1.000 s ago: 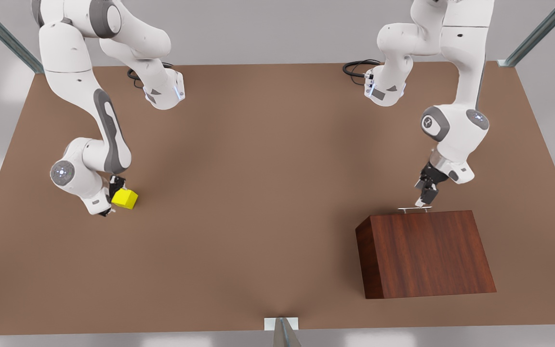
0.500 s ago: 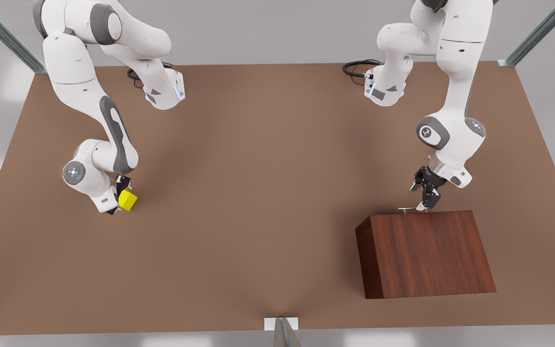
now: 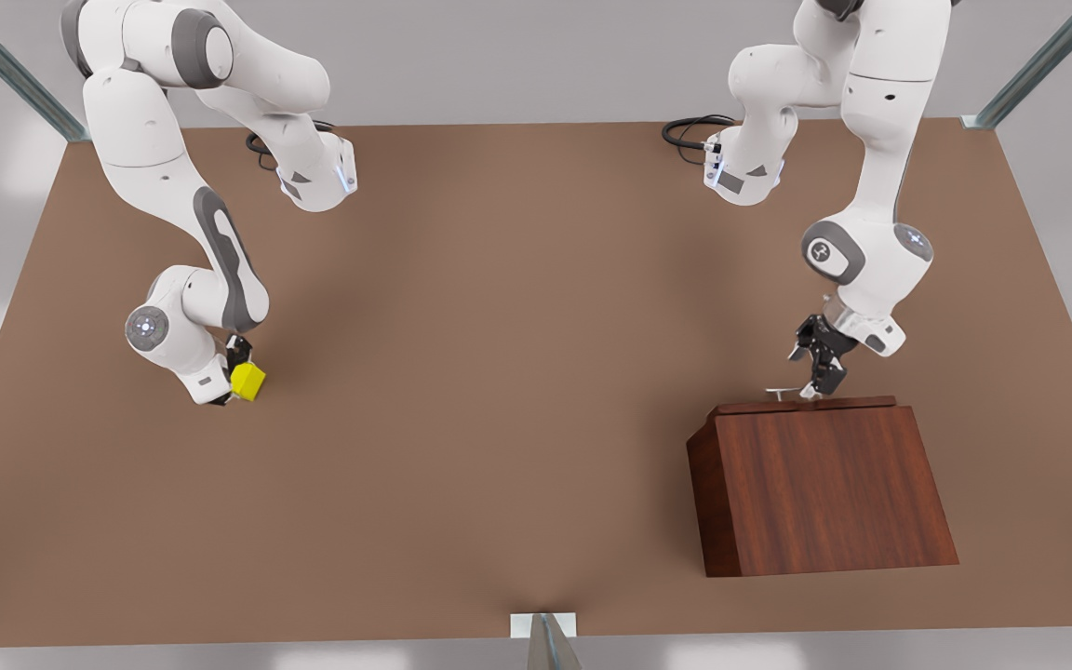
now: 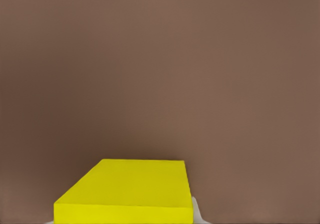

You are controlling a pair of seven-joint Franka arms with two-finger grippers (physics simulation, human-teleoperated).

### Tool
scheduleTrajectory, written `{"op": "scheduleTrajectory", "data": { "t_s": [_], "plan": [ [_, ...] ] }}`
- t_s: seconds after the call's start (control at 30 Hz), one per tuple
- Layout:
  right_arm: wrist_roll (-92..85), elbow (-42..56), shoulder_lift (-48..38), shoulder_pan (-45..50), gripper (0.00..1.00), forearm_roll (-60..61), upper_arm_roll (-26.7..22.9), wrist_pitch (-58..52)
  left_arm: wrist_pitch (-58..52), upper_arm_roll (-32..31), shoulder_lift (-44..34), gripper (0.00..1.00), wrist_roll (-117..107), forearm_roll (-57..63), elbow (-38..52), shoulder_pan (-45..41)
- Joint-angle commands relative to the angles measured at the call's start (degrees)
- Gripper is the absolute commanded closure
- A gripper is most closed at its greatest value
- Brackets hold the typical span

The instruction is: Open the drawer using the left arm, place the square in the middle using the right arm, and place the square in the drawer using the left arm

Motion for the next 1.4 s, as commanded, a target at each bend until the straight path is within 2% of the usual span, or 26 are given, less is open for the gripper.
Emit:
{"op": "scheduleTrajectory", "data": {
  "t_s": [0.0, 0.13, 0.27, 0.37, 0.4, 0.43, 0.5, 0.6, 0.67, 0.77, 0.87, 0.9, 0.93, 0.97, 1.2, 1.27, 1.3, 1.37],
  "plan": [
    [0.0, 0.0, 0.0, 0.0, 0.45, 0.0, 0.0, -0.2, 0.0, 0.0, -0.3, 0.00, 0.0, 0.1, -0.4, 0.0],
    [0.1, 0.1, -0.2, 0.0, 0.47, 0.0, 0.0, -0.4, 0.0, 0.0, -1.5, 0.00, 0.0, 0.1, -1.8, 0.0],
    [3.5, 0.4, -3.9, -0.4, 0.47, -0.1, 0.8, -3.5, -0.1, 0.0, -3.0, 0.00, 0.0, 0.1, -3.8, 0.0],
    [15.2, 1.8, -7.1, 0.3, 0.47, 0.0, 8.3, -6.5, -0.1, 0.0, -4.7, 0.00, 0.0, 0.1, -5.8, 0.0],
    [24.3, 3.6, -6.9, 1.8, 0.47, 0.0, 12.5, -7.6, -0.1, 0.0, -5.0, 0.00, 0.0, 0.1, -6.1, 0.0],
    [32.1, 5.6, -6.8, 6.5, 0.47, 0.0, 14.0, -8.0, -0.1, 0.0, -5.7, 0.00, 0.0, 0.1, -7.1, 0.0],
    [47.5, 11.9, -4.2, 16.1, 0.46, 0.6, 14.0, -9.9, -0.1, 0.0, -6.4, 0.00, 0.0, 0.1, -8.0, 0.0],
    [63.9, 25.1, 5.3, 27.9, 0.46, 1.2, 13.9, -9.9, -0.1, 0.0, -7.8, 0.00, 0.0, 0.1, -9.6, 0.0],
    [70.0, 35.6, 12.7, 34.1, 0.46, 1.2, 13.1, -9.9, -0.1, 0.0, -8.4, 0.00, 0.0, 0.1, -10.6, 0.0],
    [80.3, 45.9, 20.6, 40.9, 0.46, 1.0, 12.3, -9.5, -0.1, 0.0, -9.9, 0.00, 0.0, 0.1, -12.5, 0.0],
    [86.4, 45.8, 21.8, 47.1, 0.45, 0.9, 11.9, -9.0, -0.2, 0.0, -10.9, 0.00, 0.0, 0.0, -13.7, -0.2],
    [86.9, 45.2, 21.4, 48.1, 0.43, 0.5, 11.8, -9.3, -0.2, 0.0, -11.0, 0.00, 0.0, 0.1, -13.8, -0.2],
    [87.3, 44.5, 21.3, 49.4, 0.27, 1.0, 10.7, -9.4, -0.2, 0.0, -11.0, 0.00, 0.0, 0.1, -14.4, -0.2],
    [89.0, 44.5, 21.4, 49.5, 0.00, 1.0, 10.7, -9.2, -0.5, 0.0, -12.1, 0.00, 0.0, 0.1, -15.1, -0.2],
    [89.2, 44.5, 20.0, 48.9, 0.00, 1.1, 10.6, -9.7, -10.3, 0.1, -24.5, 0.00, 0.4, 0.8, -13.9, -0.2],
    [88.3, 37.5, 9.5, 43.7, 0.00, 1.0, 10.5, -10.5, -11.3, -0.1, -22.1, 0.00, 1.0, 9.1, -8.6, -0.9],
    [87.4, 33.8, -0.3, 35.9, 0.00, 1.0, 10.5, -21.1, -20.2, 0.0, -19.0, 0.00, 1.1, 17.9, -0.8, -1.1],
    [87.4, 34.2, -9.1, 22.9, 0.00, 1.0, 8.0, -35.9, -31.7, -0.2, -15.2, 0.00, 8.3, 31.8, 9.5, -1.2]
  ]
}}
